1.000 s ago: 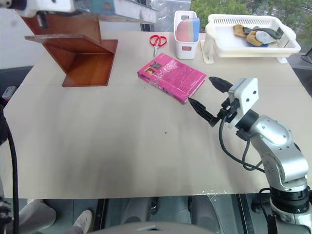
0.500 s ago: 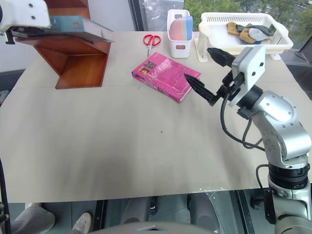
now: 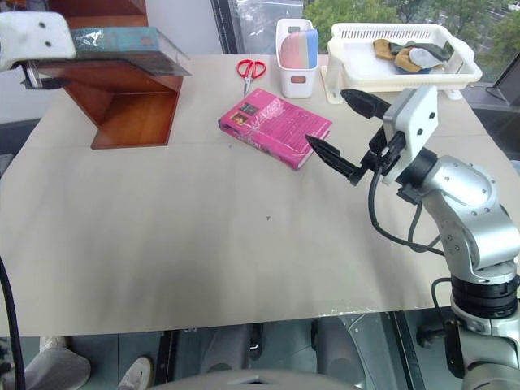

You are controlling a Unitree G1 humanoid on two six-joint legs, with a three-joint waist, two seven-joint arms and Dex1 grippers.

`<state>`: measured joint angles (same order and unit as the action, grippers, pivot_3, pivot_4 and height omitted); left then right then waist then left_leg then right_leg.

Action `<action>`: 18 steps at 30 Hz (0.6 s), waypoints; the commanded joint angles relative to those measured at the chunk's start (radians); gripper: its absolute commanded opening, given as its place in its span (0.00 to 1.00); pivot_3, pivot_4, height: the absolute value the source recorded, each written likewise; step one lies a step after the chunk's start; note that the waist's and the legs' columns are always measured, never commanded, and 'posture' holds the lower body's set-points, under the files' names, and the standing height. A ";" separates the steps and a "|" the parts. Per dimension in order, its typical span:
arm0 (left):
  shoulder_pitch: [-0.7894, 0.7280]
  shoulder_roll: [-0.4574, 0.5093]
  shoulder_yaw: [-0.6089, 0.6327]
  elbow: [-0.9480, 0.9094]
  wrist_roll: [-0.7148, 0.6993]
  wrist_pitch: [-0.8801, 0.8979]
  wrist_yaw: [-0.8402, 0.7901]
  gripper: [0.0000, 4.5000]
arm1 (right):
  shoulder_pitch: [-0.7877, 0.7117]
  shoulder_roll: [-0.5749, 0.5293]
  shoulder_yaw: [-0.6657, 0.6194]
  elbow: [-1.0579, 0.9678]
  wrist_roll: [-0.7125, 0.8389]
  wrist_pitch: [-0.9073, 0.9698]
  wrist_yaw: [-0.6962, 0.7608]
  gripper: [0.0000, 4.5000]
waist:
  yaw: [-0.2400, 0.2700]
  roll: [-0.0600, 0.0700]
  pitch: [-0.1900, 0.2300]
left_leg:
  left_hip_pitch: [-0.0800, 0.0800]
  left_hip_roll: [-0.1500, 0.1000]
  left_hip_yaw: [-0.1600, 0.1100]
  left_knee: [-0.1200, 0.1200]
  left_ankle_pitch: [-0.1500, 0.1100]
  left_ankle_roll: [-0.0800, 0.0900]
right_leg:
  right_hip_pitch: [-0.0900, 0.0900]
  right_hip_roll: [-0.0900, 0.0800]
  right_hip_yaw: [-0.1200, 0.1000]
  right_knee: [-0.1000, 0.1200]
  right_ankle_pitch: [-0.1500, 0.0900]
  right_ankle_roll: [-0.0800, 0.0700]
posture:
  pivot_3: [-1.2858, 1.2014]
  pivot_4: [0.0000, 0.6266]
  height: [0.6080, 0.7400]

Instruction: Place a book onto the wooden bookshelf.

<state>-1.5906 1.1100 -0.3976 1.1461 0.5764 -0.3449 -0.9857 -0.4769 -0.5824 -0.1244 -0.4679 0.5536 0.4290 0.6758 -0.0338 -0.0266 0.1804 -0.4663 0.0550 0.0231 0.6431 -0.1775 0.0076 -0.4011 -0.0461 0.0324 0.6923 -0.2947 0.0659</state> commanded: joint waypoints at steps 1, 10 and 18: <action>0.043 0.038 0.166 -0.115 -0.203 -0.031 -0.098 1.00 | -0.019 -0.007 -0.020 0.001 0.010 -0.026 0.016 1.00 | 0.000 0.000 0.000 | 0.000 0.000 0.000 0.000 0.000 0.000 | 0.000 0.000 0.000 0.000 0.000 0.000 | 0.52 0.24 1.00; 0.576 -0.020 0.605 -1.039 -1.003 0.628 -0.196 1.00 | 0.001 -0.029 0.005 0.074 -0.018 -0.026 0.068 1.00 | 0.005 0.000 0.000 | 0.000 0.002 -0.001 0.006 0.000 0.000 | 0.002 0.000 -0.001 0.004 0.000 0.000 | 0.52 0.24 1.00; 1.334 -0.352 0.669 -1.573 -1.132 0.910 0.195 1.00 | 0.224 -0.130 0.047 0.185 -0.181 -0.023 0.081 1.00 | 0.017 0.013 -0.008 | 0.024 0.000 0.002 0.002 -0.001 0.001 | 0.024 -0.001 0.005 0.001 -0.001 0.000 | 0.52 0.24 1.00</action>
<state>-0.3021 0.7596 0.2477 -0.4089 -0.5986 0.5859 -0.8455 -0.2739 -0.6873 -0.0509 -0.2917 0.4002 0.4112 0.7565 -0.0164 -0.0135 0.1719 -0.4384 0.0549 0.0294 0.6419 -0.1783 0.0085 -0.3765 -0.0471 0.0411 0.6929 -0.2958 0.0660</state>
